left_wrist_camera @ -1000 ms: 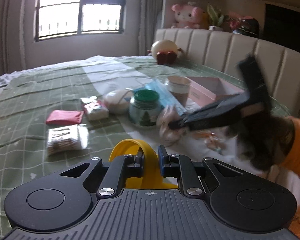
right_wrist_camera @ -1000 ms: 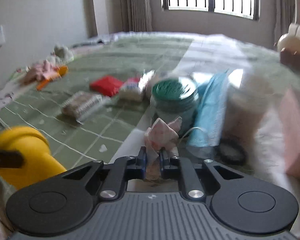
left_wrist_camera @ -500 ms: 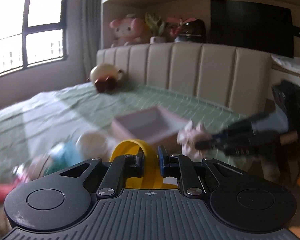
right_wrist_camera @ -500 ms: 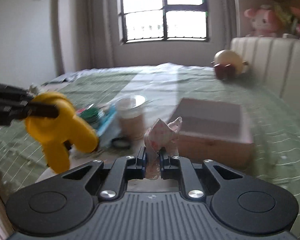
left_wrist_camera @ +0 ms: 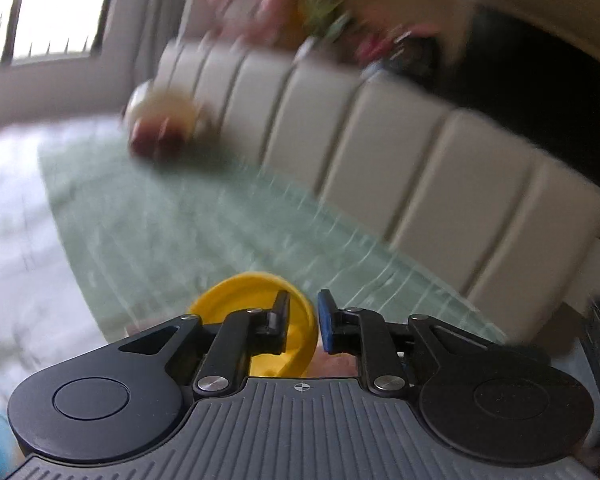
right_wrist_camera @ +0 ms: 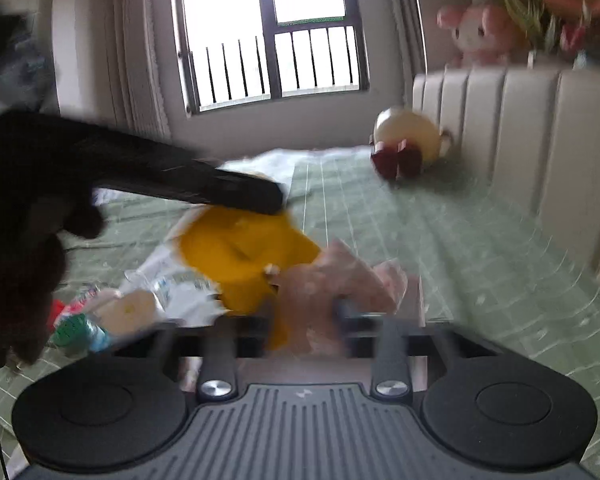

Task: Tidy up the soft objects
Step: 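Lower the yellow toy and pink flower into the pink box and open both grippers, then reach past the red pouch and grasp the cotton swab bag with the left gripper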

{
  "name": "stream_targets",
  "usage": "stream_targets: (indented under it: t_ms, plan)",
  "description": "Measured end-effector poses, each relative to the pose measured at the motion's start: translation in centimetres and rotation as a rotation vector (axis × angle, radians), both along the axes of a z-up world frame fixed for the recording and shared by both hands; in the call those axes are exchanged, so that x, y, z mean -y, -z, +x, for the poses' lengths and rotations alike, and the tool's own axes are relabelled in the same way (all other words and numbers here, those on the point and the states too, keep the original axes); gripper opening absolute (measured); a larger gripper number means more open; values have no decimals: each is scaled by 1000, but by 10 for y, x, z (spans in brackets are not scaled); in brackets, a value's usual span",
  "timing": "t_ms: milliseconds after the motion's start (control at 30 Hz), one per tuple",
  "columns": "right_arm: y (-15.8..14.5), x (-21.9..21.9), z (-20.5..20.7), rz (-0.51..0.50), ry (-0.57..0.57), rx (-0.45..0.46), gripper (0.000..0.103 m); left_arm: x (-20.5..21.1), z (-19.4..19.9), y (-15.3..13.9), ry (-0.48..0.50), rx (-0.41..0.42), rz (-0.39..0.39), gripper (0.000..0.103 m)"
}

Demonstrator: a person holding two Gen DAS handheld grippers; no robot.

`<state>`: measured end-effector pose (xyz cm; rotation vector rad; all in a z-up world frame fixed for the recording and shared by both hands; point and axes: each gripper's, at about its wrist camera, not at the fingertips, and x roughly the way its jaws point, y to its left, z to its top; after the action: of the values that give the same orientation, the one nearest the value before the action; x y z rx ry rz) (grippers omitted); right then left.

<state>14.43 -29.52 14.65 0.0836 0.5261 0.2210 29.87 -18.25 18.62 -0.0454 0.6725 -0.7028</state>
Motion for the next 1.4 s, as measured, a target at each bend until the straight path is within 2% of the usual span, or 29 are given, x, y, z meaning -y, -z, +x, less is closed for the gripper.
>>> stream_targets:
  t_ms: [67, 133, 233, 333, 433, 533, 667, 833, 933, 1000, 1067, 1167, 1300, 1400]
  plan:
    - [17, -1, 1, -12, 10, -21, 62, 8, 21, 24, -67, -72, 45, 20]
    - [29, -3, -3, -33, 2, -21, 62, 11, 30, 42, -123, -89, 79, 20]
    - [44, -3, -9, -43, 29, -19, 62, 13, 33, 57, -150, -93, 118, 20]
    - [52, 0, -12, -4, 47, -29, 62, 3, 18, 64, -145, -98, 133, 20]
    - [52, -9, -19, -27, 69, -2, 62, -12, -2, 60, -153, -71, 129, 20]
    - [49, -24, -28, -45, 69, 24, 68, -39, -28, 56, -167, -45, 114, 20]
    - [45, -52, -34, -56, 67, 43, 72, -88, -65, 55, -220, -39, 104, 20]
    - [49, -84, -48, -30, 62, 42, 77, -160, -105, 49, -314, 39, 98, 20]
    - [57, -107, -52, -33, 40, 17, 77, -221, -127, 46, -432, 94, 87, 20]
    - [62, -125, -57, -72, 26, 14, 77, -268, -140, 46, -538, 108, 70, 20]
    - [69, -144, -61, -116, 15, 20, 77, -319, -150, 49, -650, 105, 19, 20]
    - [77, -163, -67, -116, 8, 0, 77, -381, -158, 55, -796, 99, -34, 20]
    - [83, -180, -72, -108, -1, -36, 77, -442, -159, 78, -919, 34, -86, 20]
    - [84, -189, -77, -136, -11, -41, 77, -471, -158, 103, -970, -17, -140, 20]
